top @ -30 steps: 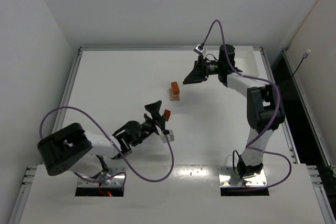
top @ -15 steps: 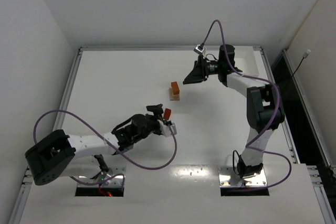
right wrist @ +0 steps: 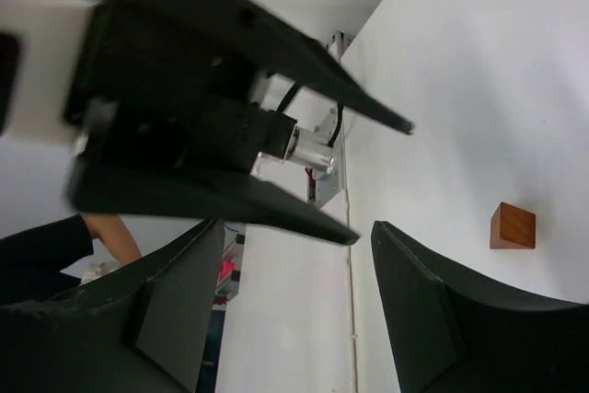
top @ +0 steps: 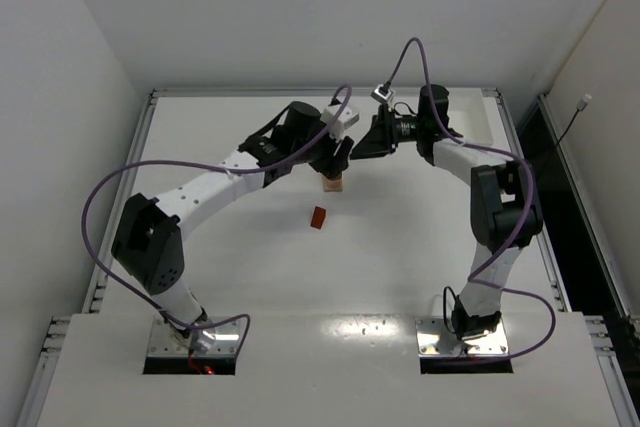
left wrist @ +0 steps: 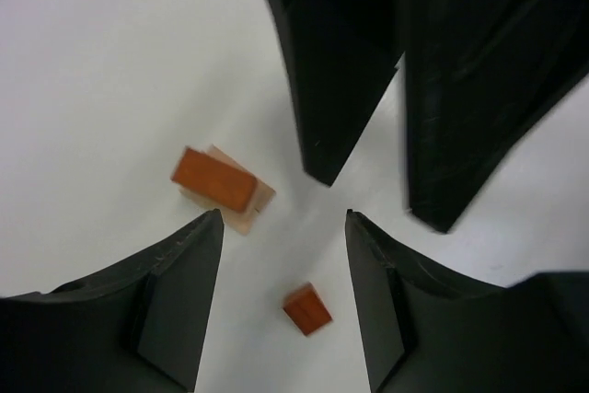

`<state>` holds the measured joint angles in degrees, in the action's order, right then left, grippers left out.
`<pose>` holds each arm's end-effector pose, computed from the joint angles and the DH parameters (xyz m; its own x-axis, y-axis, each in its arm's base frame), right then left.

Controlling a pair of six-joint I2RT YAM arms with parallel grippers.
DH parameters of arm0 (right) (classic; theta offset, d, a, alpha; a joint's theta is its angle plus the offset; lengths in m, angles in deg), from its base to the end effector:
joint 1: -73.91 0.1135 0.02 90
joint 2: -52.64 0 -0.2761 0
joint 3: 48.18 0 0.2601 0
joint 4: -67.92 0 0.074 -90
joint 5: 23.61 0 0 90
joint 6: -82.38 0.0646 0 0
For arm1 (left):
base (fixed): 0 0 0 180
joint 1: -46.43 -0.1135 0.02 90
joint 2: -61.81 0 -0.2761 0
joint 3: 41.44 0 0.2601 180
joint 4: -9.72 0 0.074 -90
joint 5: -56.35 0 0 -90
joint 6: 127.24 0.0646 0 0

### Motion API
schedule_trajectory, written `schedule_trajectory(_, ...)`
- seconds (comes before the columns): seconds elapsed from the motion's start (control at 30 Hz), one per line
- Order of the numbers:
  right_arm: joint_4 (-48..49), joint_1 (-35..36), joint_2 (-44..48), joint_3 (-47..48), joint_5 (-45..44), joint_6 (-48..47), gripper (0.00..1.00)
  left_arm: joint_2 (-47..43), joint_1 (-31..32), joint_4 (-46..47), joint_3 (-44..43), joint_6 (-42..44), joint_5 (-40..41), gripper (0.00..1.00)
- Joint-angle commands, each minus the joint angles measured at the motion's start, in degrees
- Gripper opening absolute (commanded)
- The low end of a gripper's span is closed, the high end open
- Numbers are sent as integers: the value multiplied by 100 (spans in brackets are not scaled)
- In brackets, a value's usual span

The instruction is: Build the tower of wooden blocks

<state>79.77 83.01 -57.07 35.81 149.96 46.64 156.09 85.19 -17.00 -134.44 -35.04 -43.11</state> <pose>0.4108 0.1308 0.2411 -0.9258 -0.0562 -0.3737 -0.3746 0.0062 0.9272 0.3226 -0.2726 0.3184 -0.3378 0.3197 -0.8853 0.7442 0.6665 -0.0432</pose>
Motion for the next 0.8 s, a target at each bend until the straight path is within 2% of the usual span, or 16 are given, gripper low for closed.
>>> schedule_trajectory(0.0,250,21,240,-16,757,-117,62,55,-307,-1060,-217,-1176,-618,52)
schedule_trajectory(0.1,302,-31,240,-78,757,-117,62,-23,-308,-1201,28,-1248,-619,52)
schedule_trajectory(0.27,302,-146,292,-131,757,-117,62,-287,-89,-1201,688,-1388,450,55)
schedule_trajectory(0.5,145,-619,345,-236,555,-223,62,-113,131,-1096,1242,-1722,1409,55)
schedule_trajectory(0.6,13,-717,345,-367,485,-276,62,238,131,-1096,1242,-1950,1613,55)
schedule_trajectory(0.77,12,-919,451,-491,485,-328,62,389,131,-946,1242,-2004,1421,51)
